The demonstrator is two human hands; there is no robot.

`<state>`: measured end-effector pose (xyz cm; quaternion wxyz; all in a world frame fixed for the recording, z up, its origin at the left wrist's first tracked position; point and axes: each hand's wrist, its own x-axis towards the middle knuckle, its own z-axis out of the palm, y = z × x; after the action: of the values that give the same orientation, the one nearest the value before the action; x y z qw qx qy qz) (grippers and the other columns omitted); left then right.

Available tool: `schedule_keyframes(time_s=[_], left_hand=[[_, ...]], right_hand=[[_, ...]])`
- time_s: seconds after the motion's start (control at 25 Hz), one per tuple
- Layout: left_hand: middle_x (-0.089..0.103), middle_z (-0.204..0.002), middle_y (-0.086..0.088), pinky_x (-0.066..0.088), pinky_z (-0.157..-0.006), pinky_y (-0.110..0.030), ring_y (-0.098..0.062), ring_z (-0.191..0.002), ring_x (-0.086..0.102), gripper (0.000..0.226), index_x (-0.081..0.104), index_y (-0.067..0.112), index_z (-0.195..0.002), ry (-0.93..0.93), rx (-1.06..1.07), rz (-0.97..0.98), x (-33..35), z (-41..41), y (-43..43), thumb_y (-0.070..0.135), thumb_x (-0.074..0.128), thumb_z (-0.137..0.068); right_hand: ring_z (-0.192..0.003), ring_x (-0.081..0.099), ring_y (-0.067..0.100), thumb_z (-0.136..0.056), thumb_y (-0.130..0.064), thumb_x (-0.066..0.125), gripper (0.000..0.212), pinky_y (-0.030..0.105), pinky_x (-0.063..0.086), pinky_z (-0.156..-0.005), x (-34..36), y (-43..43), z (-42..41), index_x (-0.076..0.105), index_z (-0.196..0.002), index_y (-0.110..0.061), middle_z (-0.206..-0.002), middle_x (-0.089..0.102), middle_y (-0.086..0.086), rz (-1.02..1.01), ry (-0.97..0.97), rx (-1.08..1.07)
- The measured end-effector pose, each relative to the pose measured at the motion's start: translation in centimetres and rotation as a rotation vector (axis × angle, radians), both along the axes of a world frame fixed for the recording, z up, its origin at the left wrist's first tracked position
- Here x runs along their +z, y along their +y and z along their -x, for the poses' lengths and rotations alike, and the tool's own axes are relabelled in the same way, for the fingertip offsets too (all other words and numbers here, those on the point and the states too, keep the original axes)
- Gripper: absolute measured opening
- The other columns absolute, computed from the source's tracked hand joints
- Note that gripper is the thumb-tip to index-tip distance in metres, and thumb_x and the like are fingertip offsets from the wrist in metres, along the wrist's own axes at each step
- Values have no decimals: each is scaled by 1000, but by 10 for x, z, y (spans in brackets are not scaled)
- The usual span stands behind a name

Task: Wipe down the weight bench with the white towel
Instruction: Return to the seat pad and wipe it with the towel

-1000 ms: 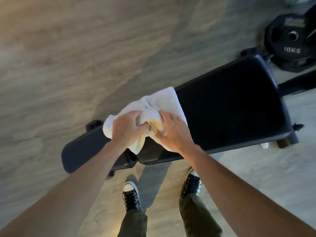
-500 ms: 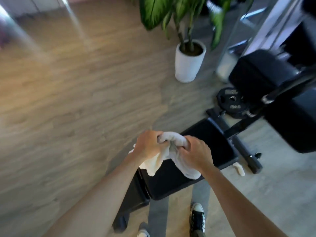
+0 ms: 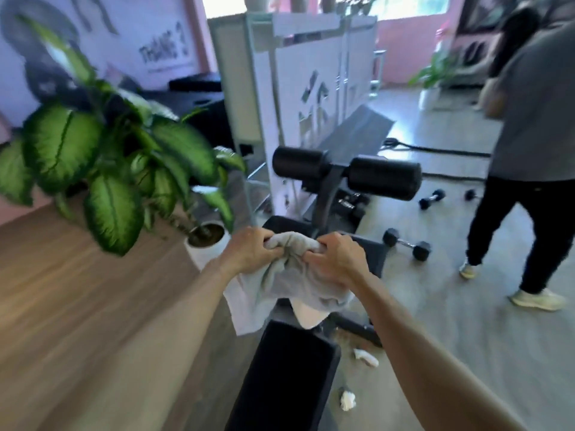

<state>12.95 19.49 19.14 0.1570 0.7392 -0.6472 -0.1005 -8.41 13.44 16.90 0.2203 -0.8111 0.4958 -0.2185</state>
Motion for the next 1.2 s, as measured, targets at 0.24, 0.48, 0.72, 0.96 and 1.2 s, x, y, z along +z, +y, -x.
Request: schedule_keyframes(time_s=[0.24, 0.48, 0.72, 0.96, 1.2], left_hand=[[73, -81, 2, 38, -61, -35, -26, -80, 68, 28, 70, 22, -84, -57, -202, 134, 78, 73, -165, 49, 68, -88], [70, -87, -3, 39, -68, -36, -32, -87, 66, 23, 63, 17, -88, -39, -263, 218, 84, 108, -268, 39, 62, -95], [75, -116, -12, 48, -87, -39, -33, -112, 67, 28, 71, 15, -114, -44, -330, 62, -38, 92, -275, 33, 65, -94], [67, -130, -9, 50, -88, -39, -31, -116, 62, 38, 63, 28, -125, -409, -546, -549, -134, 69, -240, 40, 53, -91], [16, -173, -7, 25, -122, -45, -31, -157, 21, 67, 22, 24, -162, -117, -452, -421, -157, 86, -275, 45, 44, -103]], right_hand=[[-53, 57, 20, -66, -73, 57, 63, 29, 35, -47, 76, -134, 81, 56, -60, -10, -51, 55, -3, 162, -86, -203], [-50, 46, 11, -75, -69, 63, 55, 27, 24, -48, 94, -217, 104, 50, -58, -18, -52, 50, -7, 267, -81, -326], [-62, 58, 24, -79, -58, 69, 49, 32, 30, -52, -25, -217, 89, 52, -59, -17, -61, 55, -5, 63, 50, -318], [-149, 36, 33, -89, -50, 64, 36, 46, 37, -115, -153, -166, 71, 72, -117, -29, -161, 40, 11, -412, 275, -72], [-159, -1, 42, -106, -43, 34, 61, 57, 9, -127, -171, -193, 39, 20, -162, -27, -172, 2, 18, -291, 308, -205]])
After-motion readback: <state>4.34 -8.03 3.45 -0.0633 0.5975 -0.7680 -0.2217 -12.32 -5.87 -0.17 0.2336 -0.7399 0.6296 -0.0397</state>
